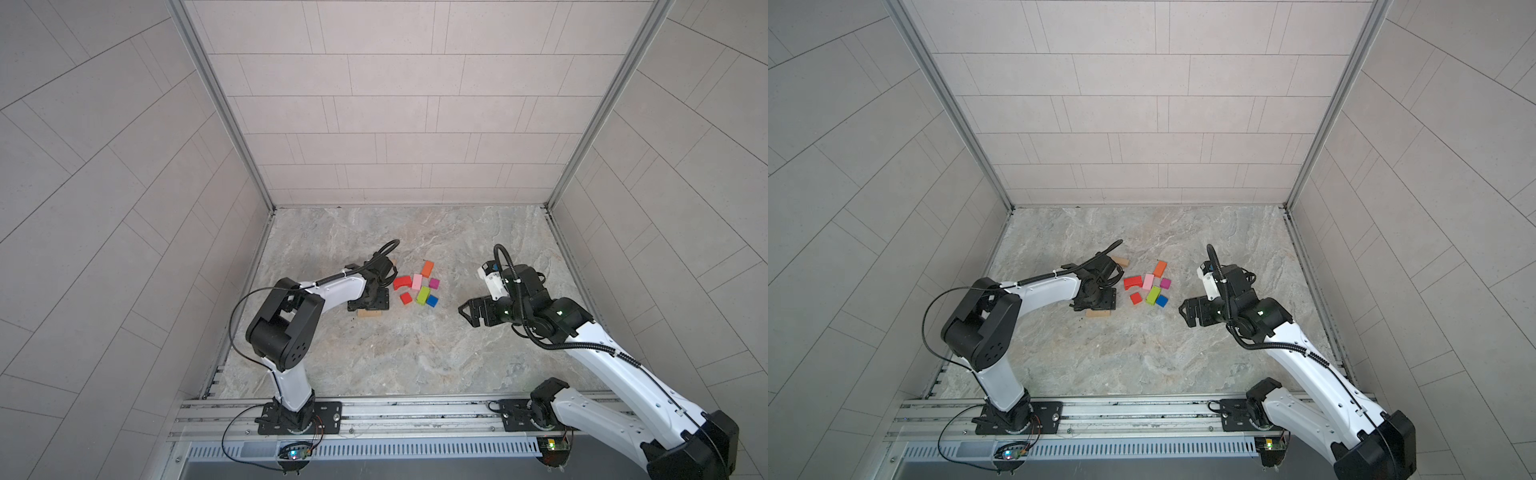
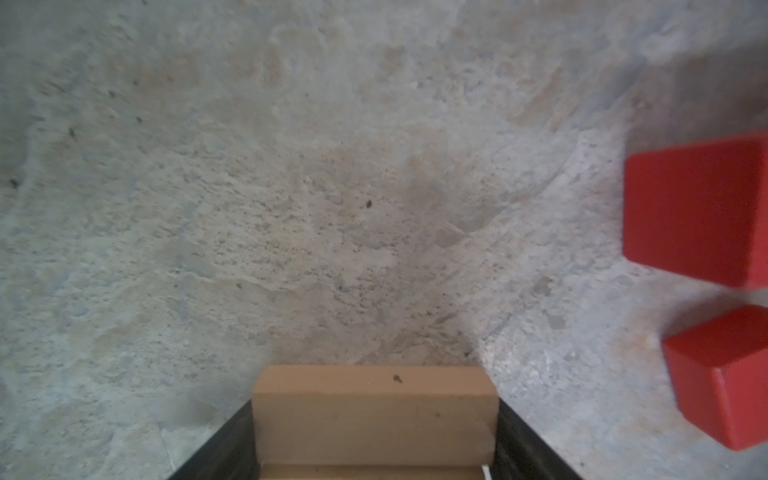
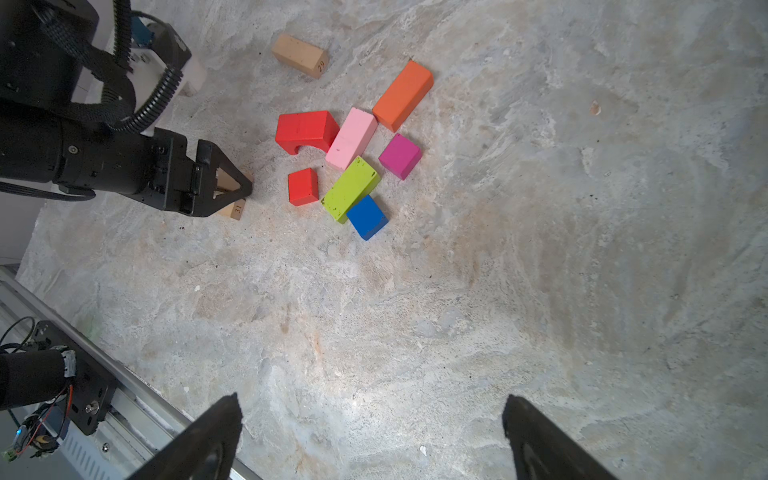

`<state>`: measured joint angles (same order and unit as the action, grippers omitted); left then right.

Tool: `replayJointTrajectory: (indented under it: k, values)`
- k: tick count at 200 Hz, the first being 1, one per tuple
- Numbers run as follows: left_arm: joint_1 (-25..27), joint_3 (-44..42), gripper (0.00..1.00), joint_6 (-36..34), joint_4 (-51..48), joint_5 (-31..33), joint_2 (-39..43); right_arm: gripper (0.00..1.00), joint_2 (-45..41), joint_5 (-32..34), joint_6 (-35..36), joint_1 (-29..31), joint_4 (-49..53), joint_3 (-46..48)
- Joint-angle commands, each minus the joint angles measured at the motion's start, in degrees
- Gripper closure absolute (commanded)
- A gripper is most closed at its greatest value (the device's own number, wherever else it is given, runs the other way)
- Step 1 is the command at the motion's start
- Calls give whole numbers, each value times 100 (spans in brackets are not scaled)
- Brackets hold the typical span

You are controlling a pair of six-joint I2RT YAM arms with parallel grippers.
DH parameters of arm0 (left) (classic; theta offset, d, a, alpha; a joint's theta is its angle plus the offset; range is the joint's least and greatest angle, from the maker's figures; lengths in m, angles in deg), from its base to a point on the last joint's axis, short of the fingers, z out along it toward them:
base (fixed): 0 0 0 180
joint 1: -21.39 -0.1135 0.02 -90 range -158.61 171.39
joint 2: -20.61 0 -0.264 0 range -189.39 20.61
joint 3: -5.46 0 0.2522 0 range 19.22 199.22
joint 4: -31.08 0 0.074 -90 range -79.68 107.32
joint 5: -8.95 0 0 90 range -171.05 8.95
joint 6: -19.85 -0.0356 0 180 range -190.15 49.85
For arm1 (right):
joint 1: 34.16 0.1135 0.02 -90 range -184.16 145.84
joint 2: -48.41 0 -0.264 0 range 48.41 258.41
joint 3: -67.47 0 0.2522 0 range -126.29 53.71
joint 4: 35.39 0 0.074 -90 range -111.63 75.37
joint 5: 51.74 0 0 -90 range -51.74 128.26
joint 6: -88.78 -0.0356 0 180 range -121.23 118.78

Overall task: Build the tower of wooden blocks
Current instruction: 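Carry the held wooden bar back and lower it onto the first bar, then align the second wooden bar on the first and open the left gripper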

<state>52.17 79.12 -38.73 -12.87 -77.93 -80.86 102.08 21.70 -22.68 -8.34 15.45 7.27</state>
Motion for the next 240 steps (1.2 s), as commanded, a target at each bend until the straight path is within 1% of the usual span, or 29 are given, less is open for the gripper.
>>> replayJointTrajectory:
  k: [1,66,149,175,209,240]
  values:
    - [33,-74,18,-14,-96,100,170,1,3,-23,-18,-16,-52,-27]
    - [35,4,10,30,-210,190,177,1,3,-36,-29,-17,-54,-28]
    - [37,247,6,91,-553,30,432,1,16,-68,-34,-16,-61,-24]
    - [48,294,5,176,-776,-109,503,1,12,-82,-43,-15,-61,-41]
    - [175,124,4,361,-895,-39,737,1,36,-100,-48,-16,-90,-32]
    - [248,-88,3,583,-814,23,830,1,56,-138,-62,-16,-113,-31]
